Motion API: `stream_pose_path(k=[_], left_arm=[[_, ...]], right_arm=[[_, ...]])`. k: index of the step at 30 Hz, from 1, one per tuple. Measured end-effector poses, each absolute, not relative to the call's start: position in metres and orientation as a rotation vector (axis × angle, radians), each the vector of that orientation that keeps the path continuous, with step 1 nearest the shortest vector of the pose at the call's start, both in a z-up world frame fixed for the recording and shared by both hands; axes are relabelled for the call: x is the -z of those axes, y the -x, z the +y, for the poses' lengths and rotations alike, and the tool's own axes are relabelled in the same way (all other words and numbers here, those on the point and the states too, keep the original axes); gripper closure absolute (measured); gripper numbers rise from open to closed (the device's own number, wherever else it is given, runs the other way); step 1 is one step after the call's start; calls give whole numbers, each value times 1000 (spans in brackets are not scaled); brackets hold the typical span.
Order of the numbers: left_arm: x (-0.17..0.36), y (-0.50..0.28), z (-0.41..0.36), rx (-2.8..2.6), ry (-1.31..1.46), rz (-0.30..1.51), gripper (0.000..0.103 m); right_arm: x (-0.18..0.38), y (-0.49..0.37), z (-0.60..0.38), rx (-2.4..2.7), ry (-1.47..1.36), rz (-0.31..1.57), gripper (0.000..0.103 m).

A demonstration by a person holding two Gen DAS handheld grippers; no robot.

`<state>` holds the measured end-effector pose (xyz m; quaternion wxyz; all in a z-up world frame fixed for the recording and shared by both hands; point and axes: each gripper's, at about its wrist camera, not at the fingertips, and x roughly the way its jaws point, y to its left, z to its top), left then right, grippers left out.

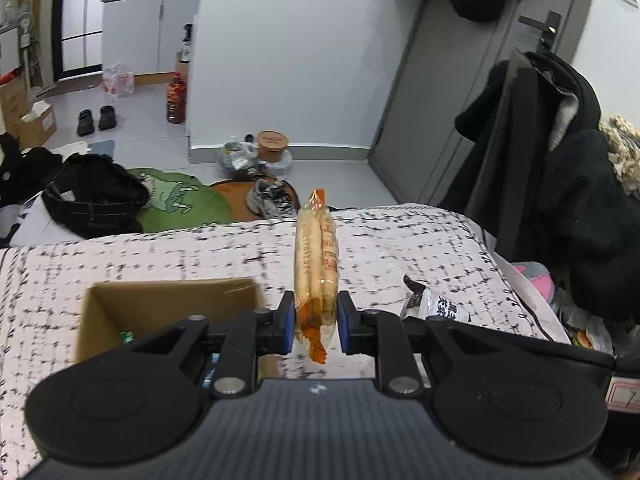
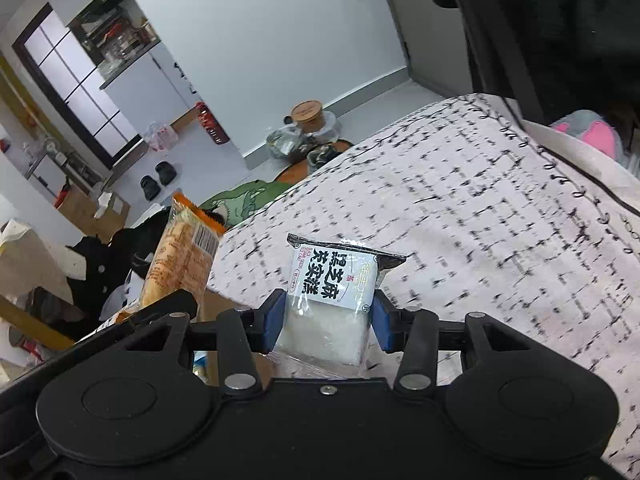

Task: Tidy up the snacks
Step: 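Carry the biscuit bar and white pack over the cardboard box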

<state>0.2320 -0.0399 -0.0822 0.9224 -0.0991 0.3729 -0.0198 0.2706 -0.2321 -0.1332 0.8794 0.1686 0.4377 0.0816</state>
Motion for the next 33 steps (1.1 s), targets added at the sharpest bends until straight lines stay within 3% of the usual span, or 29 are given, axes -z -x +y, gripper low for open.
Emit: stream_pose_path(k=[21, 33], left_arm=[[83, -178, 57, -119, 349, 750, 83], [99, -162, 75, -125, 404, 831, 80]], right_arm=[[120, -243, -155, -288, -274, 908, 58], [118, -231, -125, -331, -231, 920, 58]])
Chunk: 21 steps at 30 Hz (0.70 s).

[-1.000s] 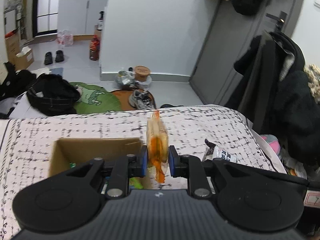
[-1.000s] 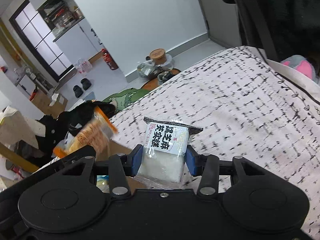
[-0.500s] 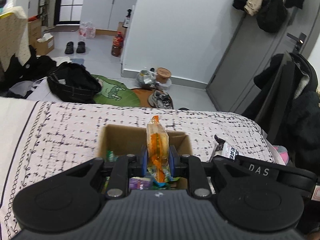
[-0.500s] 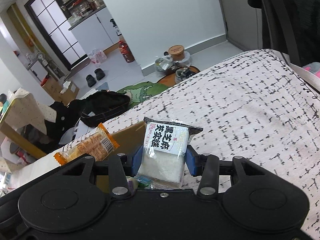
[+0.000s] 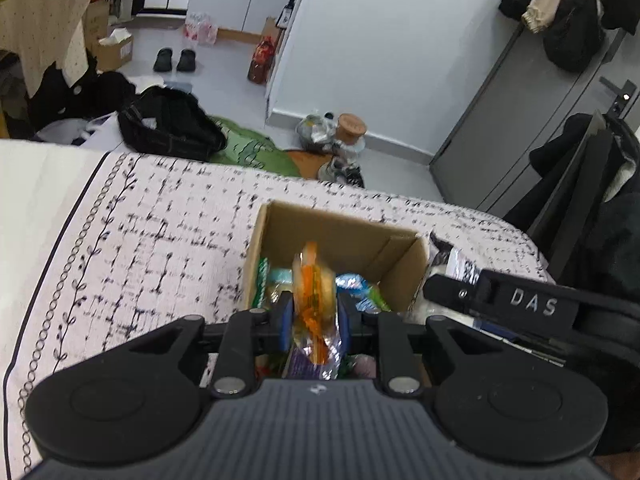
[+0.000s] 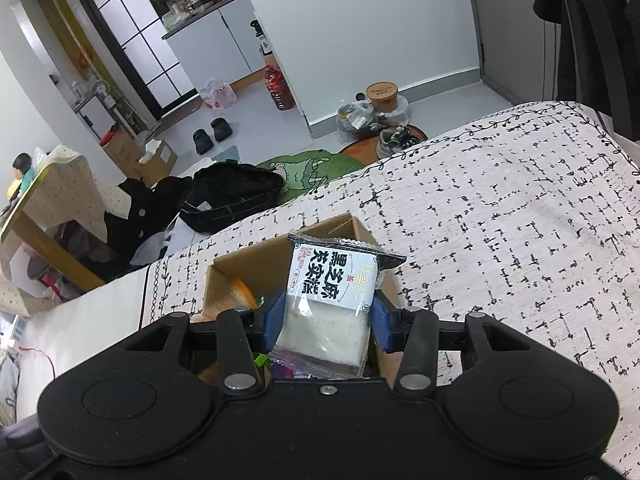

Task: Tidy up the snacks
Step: 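Carry the biscuit bar and white pack over the cardboard box, then open both tools to drop the snacks into the box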

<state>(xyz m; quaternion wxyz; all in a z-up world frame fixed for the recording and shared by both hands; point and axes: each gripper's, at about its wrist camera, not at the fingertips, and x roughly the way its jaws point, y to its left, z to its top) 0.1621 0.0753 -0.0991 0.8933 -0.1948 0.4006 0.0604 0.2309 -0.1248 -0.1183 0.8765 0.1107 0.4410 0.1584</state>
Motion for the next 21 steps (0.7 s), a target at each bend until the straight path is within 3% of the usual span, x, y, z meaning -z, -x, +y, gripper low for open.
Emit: stream_pose_path(k=[3, 11, 15, 21], left_arm=[[102, -161, 78, -131, 410, 852, 77], [96, -159, 81, -171, 404, 823, 51], [94, -159, 81, -199, 388, 820, 47], [97, -155, 84, -229, 385, 831, 33]], right_arm=[[118, -230, -122, -335, -227, 925, 58], [120, -225, -121, -347, -206, 948, 58], [120, -222, -122, -351, -205, 973, 58], [124, -215, -126, -369, -210, 1006, 58]])
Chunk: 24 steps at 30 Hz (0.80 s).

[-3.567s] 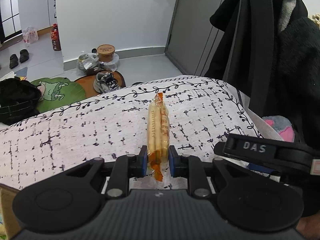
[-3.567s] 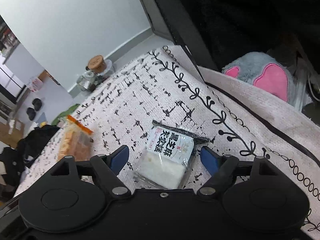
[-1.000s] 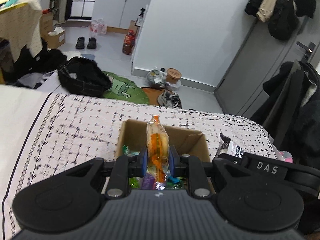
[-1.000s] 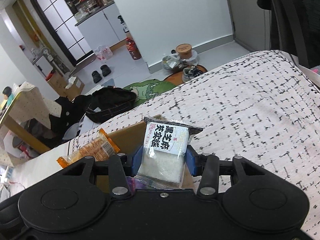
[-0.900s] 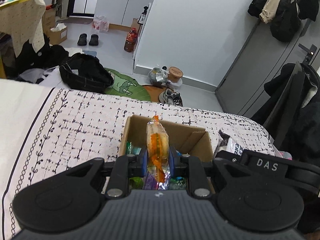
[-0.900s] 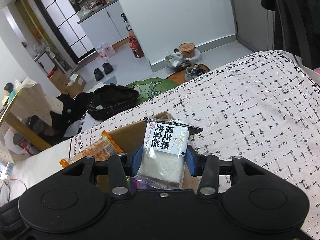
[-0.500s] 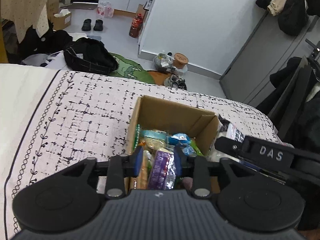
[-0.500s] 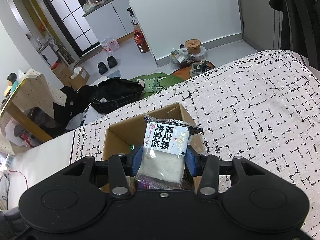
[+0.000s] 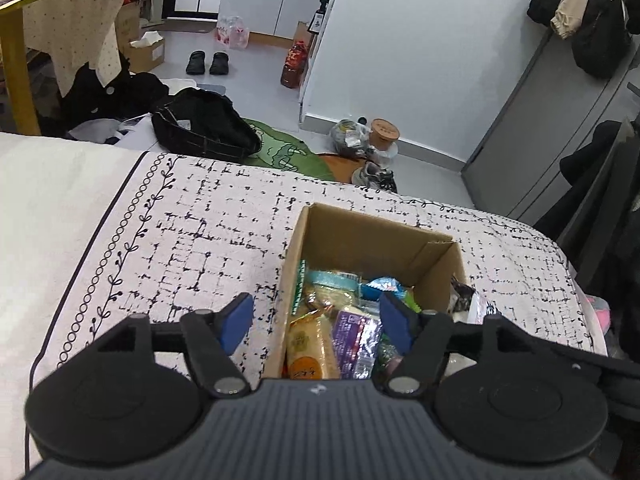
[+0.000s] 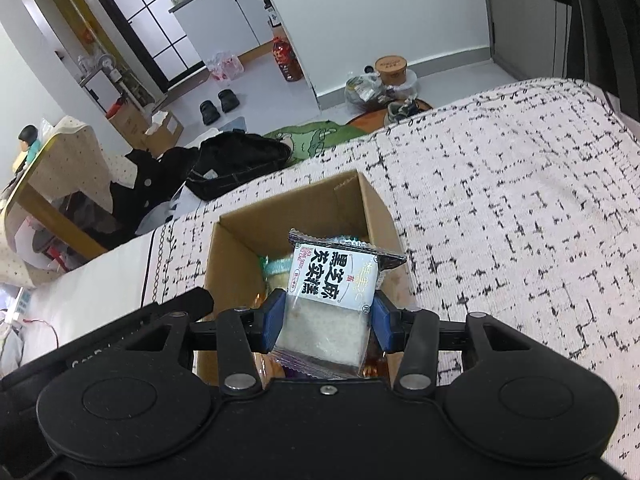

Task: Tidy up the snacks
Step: 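Open both tools to drop the snacks into the box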

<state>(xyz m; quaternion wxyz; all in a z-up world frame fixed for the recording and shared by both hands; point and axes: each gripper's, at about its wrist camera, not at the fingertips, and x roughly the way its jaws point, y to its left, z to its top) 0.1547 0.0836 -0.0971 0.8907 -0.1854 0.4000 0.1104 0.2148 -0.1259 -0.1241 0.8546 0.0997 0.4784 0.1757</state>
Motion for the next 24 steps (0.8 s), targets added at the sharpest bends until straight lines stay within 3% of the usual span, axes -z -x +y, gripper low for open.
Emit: stream_pose_path(k=[3, 7, 24], left_arm=[[99, -153, 84, -239, 387, 840, 31], [102, -152, 86, -254, 388, 856, 26], [102, -165, 52, -137, 338, 898, 20]], right_arm=[[127, -212, -126, -386, -221, 1041, 55], [123, -210, -133, -400, -254, 1044, 34], [99, -210, -213, -239, -197, 985, 20]])
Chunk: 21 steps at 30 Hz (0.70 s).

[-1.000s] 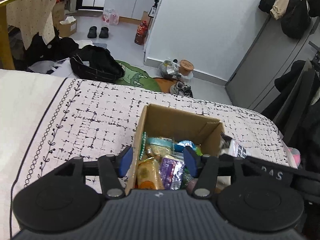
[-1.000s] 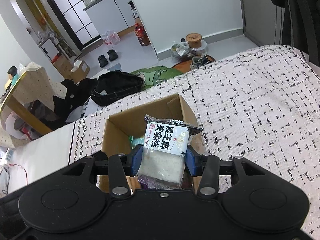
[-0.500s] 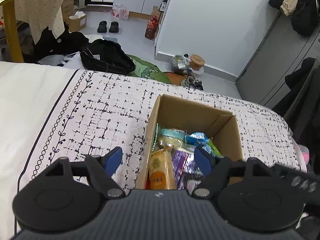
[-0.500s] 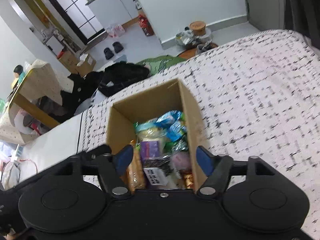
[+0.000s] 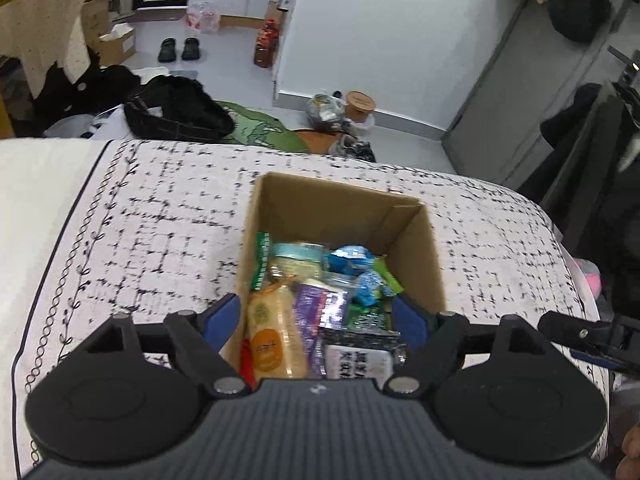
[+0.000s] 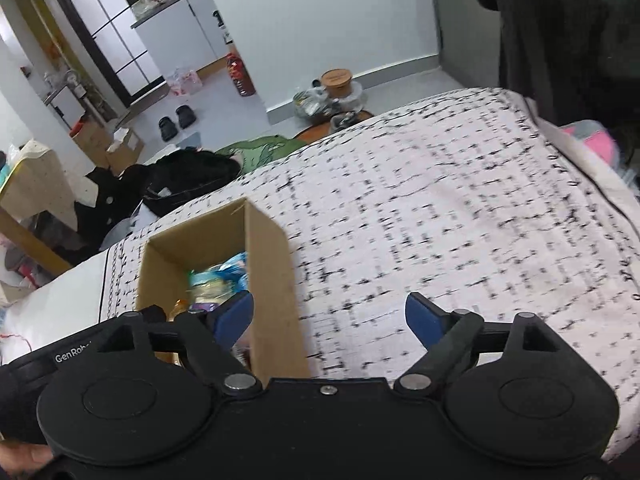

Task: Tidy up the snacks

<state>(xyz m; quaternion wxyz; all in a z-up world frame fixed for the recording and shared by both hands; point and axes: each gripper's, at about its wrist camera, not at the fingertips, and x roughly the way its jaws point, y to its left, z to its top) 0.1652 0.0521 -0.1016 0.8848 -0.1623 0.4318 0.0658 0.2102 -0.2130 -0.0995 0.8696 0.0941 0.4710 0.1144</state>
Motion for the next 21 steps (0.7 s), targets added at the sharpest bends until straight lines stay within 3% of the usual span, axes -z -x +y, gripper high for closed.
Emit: stream_pose_path(k=[4, 10, 21], left_arm=[[94, -167, 43, -113, 301, 892, 16], [72, -163, 36, -96, 256, 873, 0], [35, -151, 35, -95, 170, 859, 0]], right_arm=[[94, -209, -231, -232, -202, 981, 17], [84, -206, -244, -261, -169, 973, 10], [61, -198, -272, -279, -172, 933, 6]])
